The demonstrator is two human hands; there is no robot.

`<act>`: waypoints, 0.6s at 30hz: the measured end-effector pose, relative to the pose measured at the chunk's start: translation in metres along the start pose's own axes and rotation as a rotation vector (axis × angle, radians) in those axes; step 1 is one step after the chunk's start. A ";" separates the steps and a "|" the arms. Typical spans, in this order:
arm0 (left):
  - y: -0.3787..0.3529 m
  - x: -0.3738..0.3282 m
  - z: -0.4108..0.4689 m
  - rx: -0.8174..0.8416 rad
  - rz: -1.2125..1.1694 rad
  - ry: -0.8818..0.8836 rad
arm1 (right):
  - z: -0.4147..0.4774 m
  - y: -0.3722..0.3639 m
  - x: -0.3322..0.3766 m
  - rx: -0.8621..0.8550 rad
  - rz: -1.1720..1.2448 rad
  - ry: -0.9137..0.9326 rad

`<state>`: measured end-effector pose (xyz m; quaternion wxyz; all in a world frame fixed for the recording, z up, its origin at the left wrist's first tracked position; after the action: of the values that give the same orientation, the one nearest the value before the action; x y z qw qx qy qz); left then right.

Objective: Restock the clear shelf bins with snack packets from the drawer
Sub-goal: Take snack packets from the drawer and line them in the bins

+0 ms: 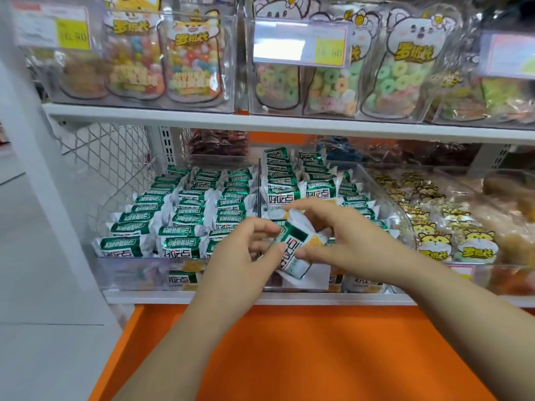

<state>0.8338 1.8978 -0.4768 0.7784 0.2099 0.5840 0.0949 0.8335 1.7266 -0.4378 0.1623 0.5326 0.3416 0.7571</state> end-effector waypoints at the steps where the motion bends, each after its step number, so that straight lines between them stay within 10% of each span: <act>1: 0.001 0.000 -0.001 -0.018 0.104 -0.020 | -0.001 0.003 -0.004 -0.023 0.039 -0.007; 8: -0.005 0.014 0.004 0.059 0.736 -0.120 | 0.000 0.033 -0.053 -0.391 0.034 -0.125; 18: -0.019 0.019 0.010 0.082 0.819 -0.124 | 0.029 0.027 -0.075 -0.579 0.001 -0.187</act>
<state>0.8476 1.8862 -0.4994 0.7012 0.4609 0.4074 0.3605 0.8916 1.6717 -0.4654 0.3377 0.5317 0.0950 0.7708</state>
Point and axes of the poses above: each hand's wrist, its own z-axis towards the middle knuckle, its own y-axis out of the back of the hand, x = y × z, the point moved 2 cm from there along z, towards the middle knuckle, and after that the axes turned 7 degrees about z, right-handed, at the moved point
